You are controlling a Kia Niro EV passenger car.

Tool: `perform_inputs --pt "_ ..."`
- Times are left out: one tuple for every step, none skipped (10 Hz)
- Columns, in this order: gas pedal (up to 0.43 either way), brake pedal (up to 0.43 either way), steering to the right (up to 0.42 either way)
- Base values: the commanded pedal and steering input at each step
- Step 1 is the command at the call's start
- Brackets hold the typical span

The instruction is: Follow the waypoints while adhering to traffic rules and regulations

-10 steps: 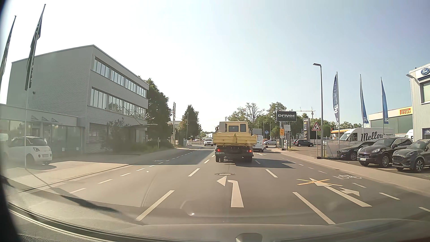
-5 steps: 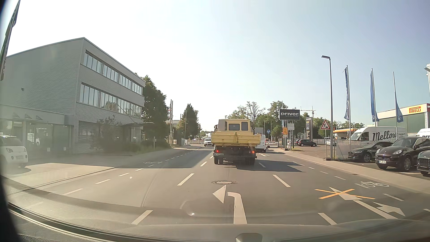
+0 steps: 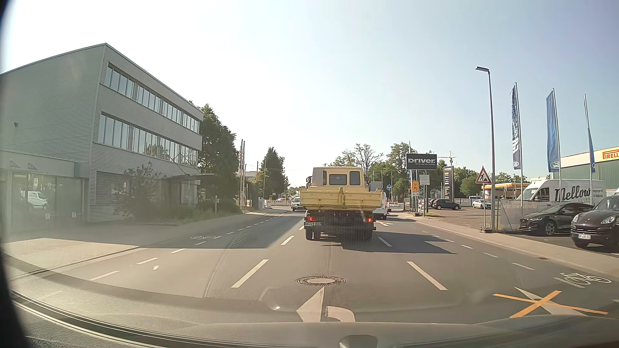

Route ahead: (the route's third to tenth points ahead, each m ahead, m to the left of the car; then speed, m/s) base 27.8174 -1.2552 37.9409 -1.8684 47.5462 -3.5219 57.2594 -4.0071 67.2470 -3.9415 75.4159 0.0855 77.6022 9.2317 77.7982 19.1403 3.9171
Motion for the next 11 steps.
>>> perform_inputs --pt "0.000 0.189 0.010" --pt "0.000 0.189 0.015" --pt "0.000 0.189 0.016" --pt "0.000 0.195 0.016" --pt "0.000 0.189 0.015" --pt "0.000 0.201 0.014" --pt "0.000 0.213 0.010" --pt "0.000 0.226 0.004" --pt "0.000 0.238 0.000" --pt "0.000 0.244 0.000" --pt "0.000 0.262 -0.001"
